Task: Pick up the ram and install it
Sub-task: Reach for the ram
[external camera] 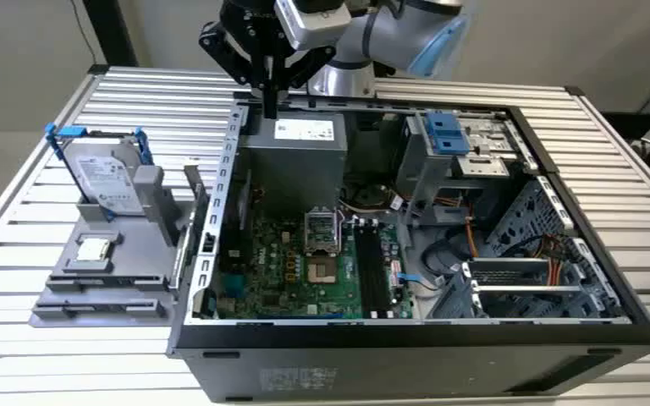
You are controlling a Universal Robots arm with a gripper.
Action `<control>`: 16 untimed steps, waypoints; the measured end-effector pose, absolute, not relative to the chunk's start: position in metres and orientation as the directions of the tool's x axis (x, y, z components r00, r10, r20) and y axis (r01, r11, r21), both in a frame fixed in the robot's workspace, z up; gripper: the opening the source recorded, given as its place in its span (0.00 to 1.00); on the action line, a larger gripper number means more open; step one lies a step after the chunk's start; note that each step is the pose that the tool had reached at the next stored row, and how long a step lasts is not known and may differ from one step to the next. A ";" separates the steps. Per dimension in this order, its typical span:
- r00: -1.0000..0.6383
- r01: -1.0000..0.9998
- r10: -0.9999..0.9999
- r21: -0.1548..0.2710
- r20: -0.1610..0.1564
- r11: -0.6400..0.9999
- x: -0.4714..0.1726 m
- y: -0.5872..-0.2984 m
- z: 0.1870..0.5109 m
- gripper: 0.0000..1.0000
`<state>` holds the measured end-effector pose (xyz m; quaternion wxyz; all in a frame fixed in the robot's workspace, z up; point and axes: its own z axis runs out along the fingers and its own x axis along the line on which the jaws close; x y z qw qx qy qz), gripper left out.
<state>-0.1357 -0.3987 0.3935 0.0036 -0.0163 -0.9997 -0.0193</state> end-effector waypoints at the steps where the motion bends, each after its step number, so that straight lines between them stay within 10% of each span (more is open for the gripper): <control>1: -0.999 0.033 0.032 0.038 0.008 0.999 -0.136 -0.399 0.393 0.00; 16: -0.999 0.033 0.033 0.037 0.008 0.999 -0.136 -0.399 0.393 0.00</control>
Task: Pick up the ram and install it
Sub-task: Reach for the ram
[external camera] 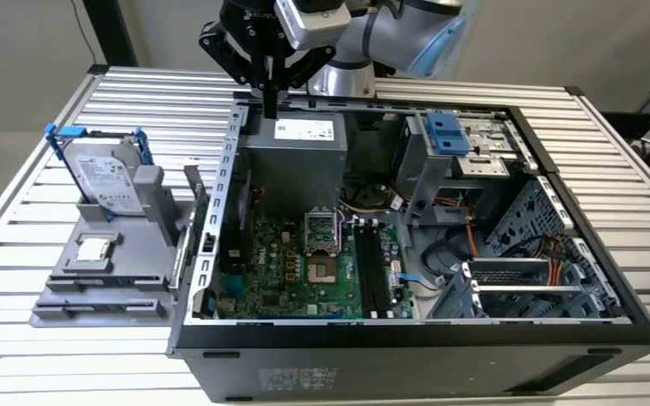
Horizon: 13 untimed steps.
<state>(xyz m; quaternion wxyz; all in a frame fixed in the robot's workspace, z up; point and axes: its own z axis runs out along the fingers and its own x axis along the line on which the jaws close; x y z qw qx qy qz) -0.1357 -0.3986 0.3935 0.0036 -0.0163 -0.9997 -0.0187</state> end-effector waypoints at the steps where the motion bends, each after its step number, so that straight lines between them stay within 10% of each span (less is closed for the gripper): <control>1: -0.999 0.033 0.033 0.037 0.008 0.999 -0.136 -0.399 0.393 0.00; 13: -0.999 0.033 0.032 0.037 0.008 0.999 -0.149 -0.397 0.393 0.00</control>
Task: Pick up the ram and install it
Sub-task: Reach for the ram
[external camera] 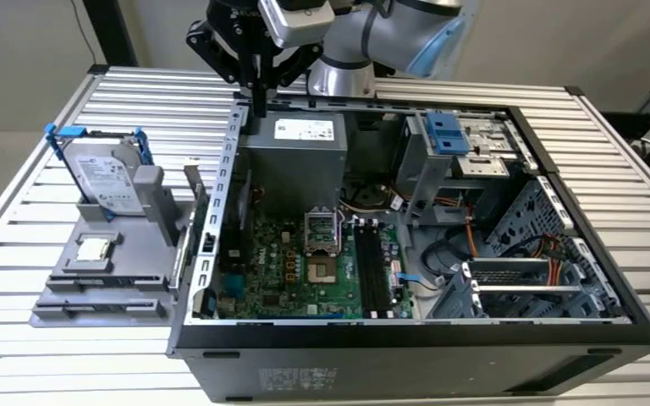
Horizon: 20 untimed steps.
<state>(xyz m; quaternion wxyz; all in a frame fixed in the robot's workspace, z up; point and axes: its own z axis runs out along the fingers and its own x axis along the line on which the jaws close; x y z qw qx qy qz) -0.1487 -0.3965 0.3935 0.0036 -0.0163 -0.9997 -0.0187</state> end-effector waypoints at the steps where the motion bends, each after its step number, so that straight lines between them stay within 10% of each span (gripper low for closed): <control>1: -0.999 0.033 0.032 0.037 0.008 0.999 -0.150 -0.396 0.393 0.00; 20: -0.999 0.033 0.032 0.037 0.008 0.999 -0.172 -0.395 0.393 0.00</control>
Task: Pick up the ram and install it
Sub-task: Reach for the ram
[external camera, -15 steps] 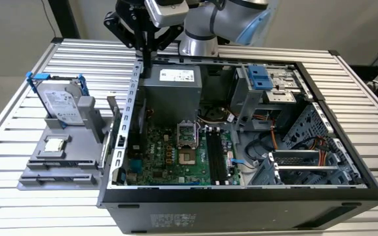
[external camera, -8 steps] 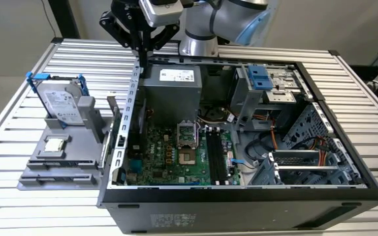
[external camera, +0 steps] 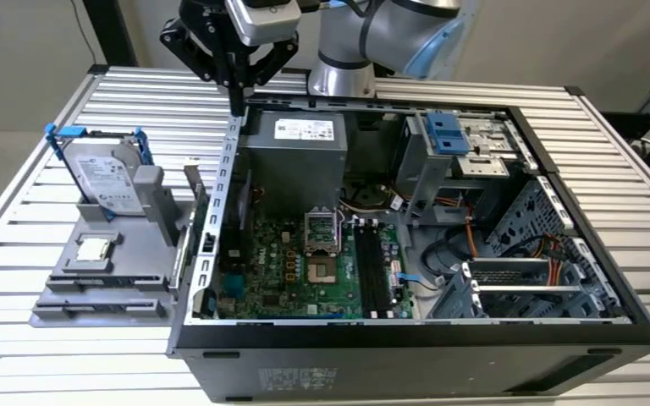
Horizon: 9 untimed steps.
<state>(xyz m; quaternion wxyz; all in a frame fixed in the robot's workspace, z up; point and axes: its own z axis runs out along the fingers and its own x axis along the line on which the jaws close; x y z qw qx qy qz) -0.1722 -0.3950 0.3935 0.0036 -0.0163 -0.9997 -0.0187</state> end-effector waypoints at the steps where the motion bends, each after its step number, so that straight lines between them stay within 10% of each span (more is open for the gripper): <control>1: -0.999 0.033 0.032 0.037 0.008 0.999 -0.173 -0.395 0.393 0.00; 9: -0.999 0.033 0.032 0.037 0.008 0.999 -0.184 -0.393 0.393 0.00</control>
